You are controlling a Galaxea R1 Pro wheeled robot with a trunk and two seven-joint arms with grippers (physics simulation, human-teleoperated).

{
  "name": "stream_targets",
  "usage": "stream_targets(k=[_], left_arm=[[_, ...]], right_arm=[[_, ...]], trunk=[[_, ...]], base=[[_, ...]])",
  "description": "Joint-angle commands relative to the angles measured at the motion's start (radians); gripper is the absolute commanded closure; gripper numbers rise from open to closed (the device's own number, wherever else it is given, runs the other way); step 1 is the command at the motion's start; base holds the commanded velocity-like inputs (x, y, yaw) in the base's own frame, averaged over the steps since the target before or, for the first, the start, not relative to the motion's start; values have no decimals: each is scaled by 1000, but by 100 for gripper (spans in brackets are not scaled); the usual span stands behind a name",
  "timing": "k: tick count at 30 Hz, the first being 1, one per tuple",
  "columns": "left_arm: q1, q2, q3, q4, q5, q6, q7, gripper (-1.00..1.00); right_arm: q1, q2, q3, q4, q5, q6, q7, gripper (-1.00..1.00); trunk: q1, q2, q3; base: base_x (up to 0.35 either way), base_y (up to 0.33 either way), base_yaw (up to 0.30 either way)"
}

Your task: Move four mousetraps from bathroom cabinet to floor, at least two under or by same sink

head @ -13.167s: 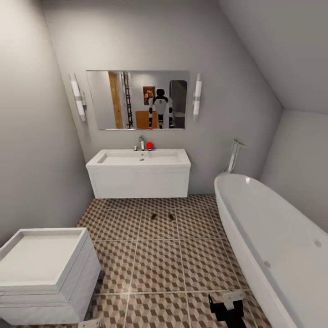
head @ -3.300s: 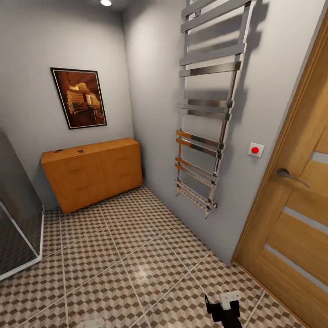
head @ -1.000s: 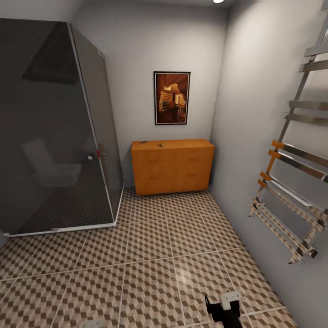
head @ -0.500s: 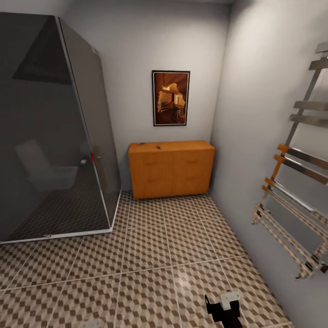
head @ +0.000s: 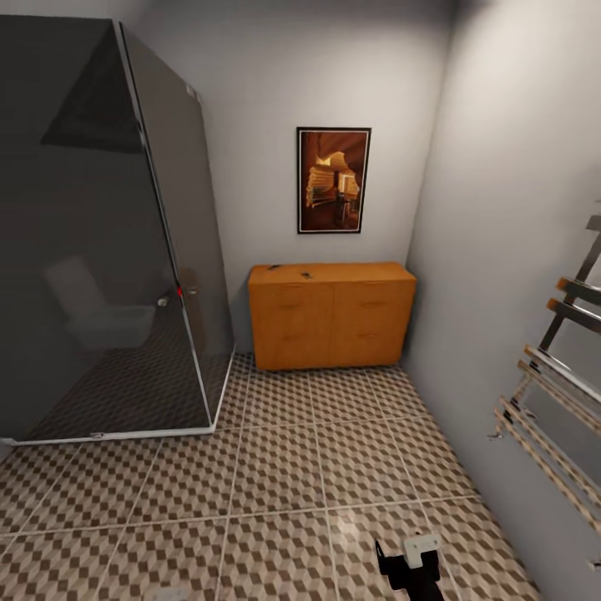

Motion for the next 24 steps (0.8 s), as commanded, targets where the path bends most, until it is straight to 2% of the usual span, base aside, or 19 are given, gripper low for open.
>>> stream_targets(k=[1, 6, 24], left_arm=[[-2, -1, -8, 4, 5, -5, 2, -100], [-2, -1, -8, 4, 4, -5, 2, -100], [-2, -1, -8, 4, 5, -5, 2, -100]], right_arm=[[-1, 0, 9, 1, -7, -3, -4, -100], [-1, -1, 9, 1, -7, -3, -4, -100], [-1, -1, 9, 2, -7, -5, -4, -100]], trunk=[[1, -2, -2], [1, -2, -2], [1, -2, -2]], base=[[255, 0, 136], [250, 0, 94], [233, 0, 4]])
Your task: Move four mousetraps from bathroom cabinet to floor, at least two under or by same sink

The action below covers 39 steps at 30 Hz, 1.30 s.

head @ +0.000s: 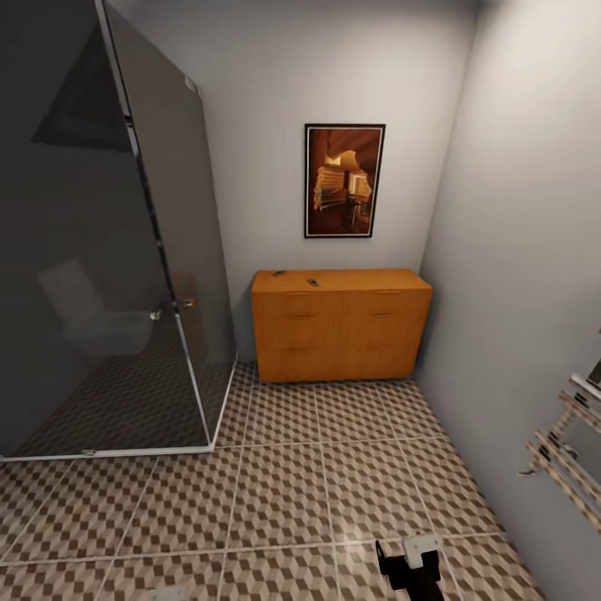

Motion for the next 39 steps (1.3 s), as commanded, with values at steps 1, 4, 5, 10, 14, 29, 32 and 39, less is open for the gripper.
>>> stream_targets(k=[1, 4, 5, 10, 14, 29, 32, 39], left_arm=[[-2, -1, -9, 3, 4, -5, 2, -100], [-2, -1, -9, 3, 4, -5, 2, -100], [-2, -1, -9, 3, 4, -5, 2, -100], [-2, -1, -9, 3, 4, -5, 2, -100], [-2, -1, -9, 3, 4, -5, 2, -100], [-2, -1, -9, 3, 5, -5, 2, -100], [-2, -1, -9, 3, 4, -5, 2, -100], [-2, -1, -9, 3, 4, -5, 2, -100]], right_arm=[[-1, 0, 9, 1, -7, -2, -4, -100], [-1, 0, 9, 1, -7, -2, -4, -100], [-1, 1, 9, 1, -7, -2, -4, -100], [-1, 2, 9, 1, -7, -1, -4, -100], [-1, 1, 9, 1, -7, -1, -4, -100], [-1, 1, 9, 1, -7, -5, -4, -100], [-1, 1, 9, 1, -7, -6, -4, -100], [-1, 1, 9, 1, -7, -4, -5, -100]], trunk=[[1, -2, -2], [1, -2, -2], [1, -2, -2], [1, -2, -2], [1, -2, -3], [1, -2, -4], [1, -2, -4], [1, -2, -4]], base=[[232, 0, 0], [232, 0, 0], [231, 0, 0], [230, 0, 1], [218, 0, 45], [204, 0, 19], [198, 0, 0], [198, 0, 0]])
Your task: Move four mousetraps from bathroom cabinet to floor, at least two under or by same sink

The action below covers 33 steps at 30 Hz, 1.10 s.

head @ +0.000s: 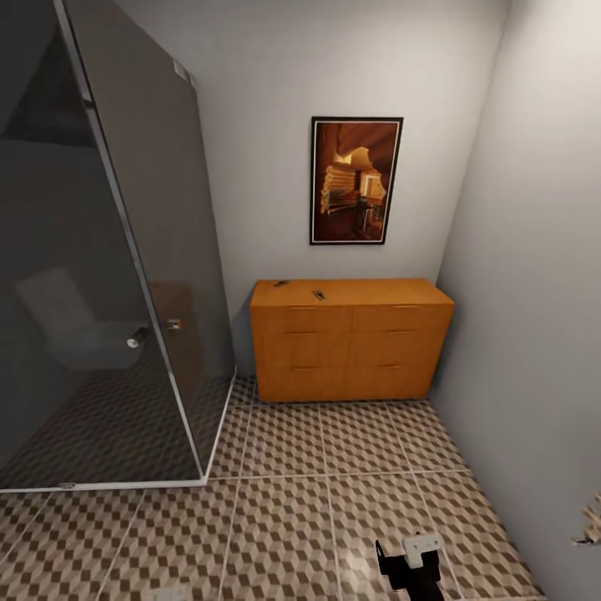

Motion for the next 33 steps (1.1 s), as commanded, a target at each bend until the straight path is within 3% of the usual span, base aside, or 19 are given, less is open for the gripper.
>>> stream_targets(k=[1, 33], left_arm=[[-2, -1, -8, 3, 5, -5, 2, -100], [-2, 0, -9, 3, 5, -5, 2, -100]], right_arm=[[-1, 0, 9, 1, -7, -3, -4, -100], [-1, 0, 9, 1, -7, -1, -4, -100]], trunk=[[1, -2, -2], [1, -2, -2]], base=[[198, 0, 0], [187, 0, 0]])
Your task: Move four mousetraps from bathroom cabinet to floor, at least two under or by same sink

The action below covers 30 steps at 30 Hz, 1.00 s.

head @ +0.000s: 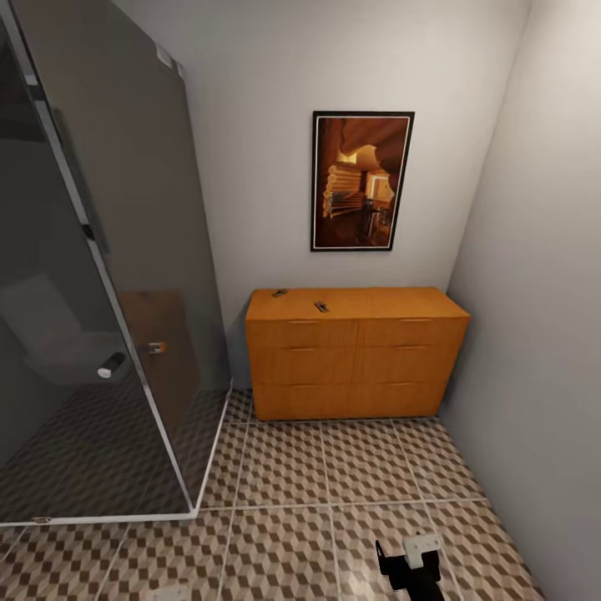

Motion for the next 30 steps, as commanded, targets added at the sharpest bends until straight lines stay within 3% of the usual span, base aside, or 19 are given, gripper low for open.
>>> stream_targets(k=[1, 11, 30], left_arm=[[-2, -1, -9, 3, 5, -5, 2, -100], [-2, -1, -8, 3, 4, -5, 2, -100], [-2, 0, -8, 3, 4, -5, 2, -100]], right_arm=[[-1, 0, 9, 1, -7, -3, -4, -100], [-1, 1, 9, 1, -7, -3, -5, -100], [-1, 1, 9, 1, -7, -3, -4, -100]], trunk=[[1, -2, -2], [1, -2, -2], [1, -2, -2]], base=[[176, 0, 0], [221, 0, 0], [325, 0, 0]])
